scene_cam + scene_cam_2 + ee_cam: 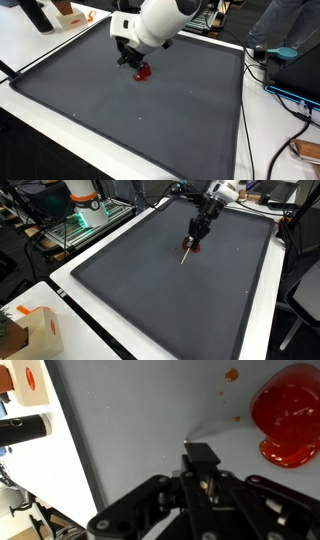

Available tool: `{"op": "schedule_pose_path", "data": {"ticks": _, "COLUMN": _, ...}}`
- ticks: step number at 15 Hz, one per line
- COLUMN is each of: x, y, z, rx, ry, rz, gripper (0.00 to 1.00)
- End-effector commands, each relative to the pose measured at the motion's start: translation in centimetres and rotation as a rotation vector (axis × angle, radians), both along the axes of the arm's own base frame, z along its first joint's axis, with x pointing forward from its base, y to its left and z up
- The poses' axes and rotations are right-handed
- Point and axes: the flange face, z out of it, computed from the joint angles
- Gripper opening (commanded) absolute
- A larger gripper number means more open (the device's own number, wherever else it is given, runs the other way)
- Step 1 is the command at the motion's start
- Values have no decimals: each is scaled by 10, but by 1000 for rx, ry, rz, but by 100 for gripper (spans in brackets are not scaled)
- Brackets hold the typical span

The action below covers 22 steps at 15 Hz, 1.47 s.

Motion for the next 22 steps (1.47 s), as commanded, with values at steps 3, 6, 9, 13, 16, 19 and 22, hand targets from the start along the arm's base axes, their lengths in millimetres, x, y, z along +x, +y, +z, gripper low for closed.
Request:
{"op": "schedule_pose_path", "data": {"ticks": 3, "x": -4, "y": 1, "z": 2, "rx": 20, "ry": 88, "rz": 31, "gripper": 3}}
{"op": "schedule_pose_path", "data": {"ticks": 6, "x": -6, "y": 1, "z": 7, "rx": 37, "ry": 139, "rz": 52, "gripper": 3}}
{"op": "schedule_pose_path", "data": {"ticks": 9, "x": -7, "y": 1, "z": 16, "rx": 62, "ry": 203, "rz": 71, "gripper": 3}}
{"op": "schedule_pose_path", "data": {"ticks": 13, "x": -6, "y": 1, "z": 36, "rx": 137, "ry": 277, "rz": 98, "gripper": 3}}
{"op": "schedule_pose_path", "data": {"ticks": 16, "x": -3, "y": -1, "z": 57, "rx": 224, "ry": 312, "rz": 125, "gripper": 3}}
{"op": "schedule_pose_path", "data": {"ticks": 19, "x": 1, "y": -6, "z": 82, "rx": 341, "ry": 331, "rz": 184, "gripper": 3}}
{"op": "schedule_pose_path", "data": {"ticks": 22, "x": 3, "y": -14, "z": 109, "rx": 486, "ry": 337, "rz": 255, "gripper": 3}}
